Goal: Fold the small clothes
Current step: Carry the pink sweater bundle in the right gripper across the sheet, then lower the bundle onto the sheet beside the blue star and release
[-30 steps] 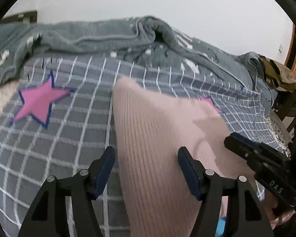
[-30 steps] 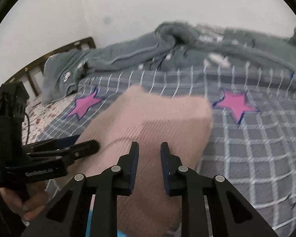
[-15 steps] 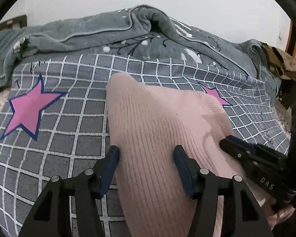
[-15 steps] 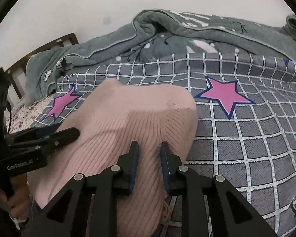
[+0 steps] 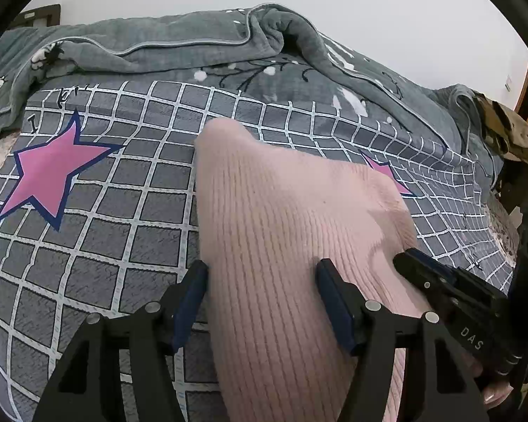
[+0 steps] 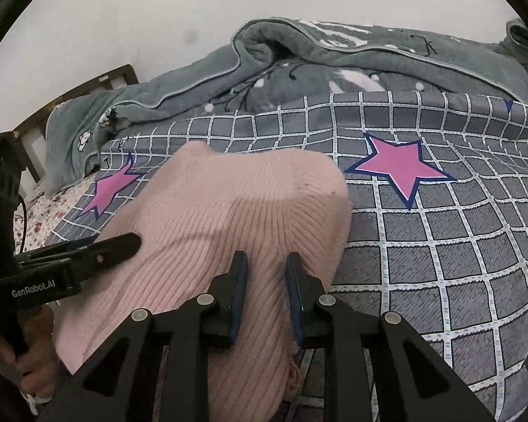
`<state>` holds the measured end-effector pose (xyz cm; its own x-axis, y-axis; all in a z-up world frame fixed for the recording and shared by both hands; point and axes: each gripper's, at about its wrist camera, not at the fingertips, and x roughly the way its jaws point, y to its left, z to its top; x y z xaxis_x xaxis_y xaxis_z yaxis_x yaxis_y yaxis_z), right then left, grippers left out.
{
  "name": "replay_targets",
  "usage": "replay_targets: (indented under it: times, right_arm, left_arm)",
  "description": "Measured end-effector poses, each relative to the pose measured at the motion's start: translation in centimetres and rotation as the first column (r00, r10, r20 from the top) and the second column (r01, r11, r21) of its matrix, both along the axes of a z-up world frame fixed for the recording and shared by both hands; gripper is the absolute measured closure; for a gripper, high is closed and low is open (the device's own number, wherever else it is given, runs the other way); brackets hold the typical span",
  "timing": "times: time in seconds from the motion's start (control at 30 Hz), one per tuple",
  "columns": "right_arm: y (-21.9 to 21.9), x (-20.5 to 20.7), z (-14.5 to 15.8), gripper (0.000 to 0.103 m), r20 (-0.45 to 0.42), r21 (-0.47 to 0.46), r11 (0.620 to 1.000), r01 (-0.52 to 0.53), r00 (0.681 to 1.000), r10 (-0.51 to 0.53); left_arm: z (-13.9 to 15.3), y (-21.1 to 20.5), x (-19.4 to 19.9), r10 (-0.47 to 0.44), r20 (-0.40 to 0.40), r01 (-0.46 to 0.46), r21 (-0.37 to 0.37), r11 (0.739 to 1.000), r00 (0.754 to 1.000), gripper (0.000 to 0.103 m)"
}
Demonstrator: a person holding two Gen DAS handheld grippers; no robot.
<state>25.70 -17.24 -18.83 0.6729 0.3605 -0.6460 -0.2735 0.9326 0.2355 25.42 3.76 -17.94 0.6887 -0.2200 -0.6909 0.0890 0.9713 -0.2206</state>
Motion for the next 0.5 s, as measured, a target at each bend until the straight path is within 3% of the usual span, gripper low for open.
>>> replay_targets:
  times: [0.33, 0.5]
  right_arm:
    - [-0.7, -0.2, 0.1, 0.082, -0.013, 0.043, 0.999, 0.004, 1.0, -0.003]
    - [-2.0, -1.2, 0.3, 0.082, -0.038, 0.103, 0.994, 0.028, 0.999, -0.024]
  left_arm:
    - [0.2, 0.9, -1.0, 0.003, -0.015, -0.004, -0.087, 0.996, 1.0, 0.037]
    - [0.9, 1.4, -2.6, -0.001, -0.019, -0.001, -0.094, 0.996, 1.0, 0.037]
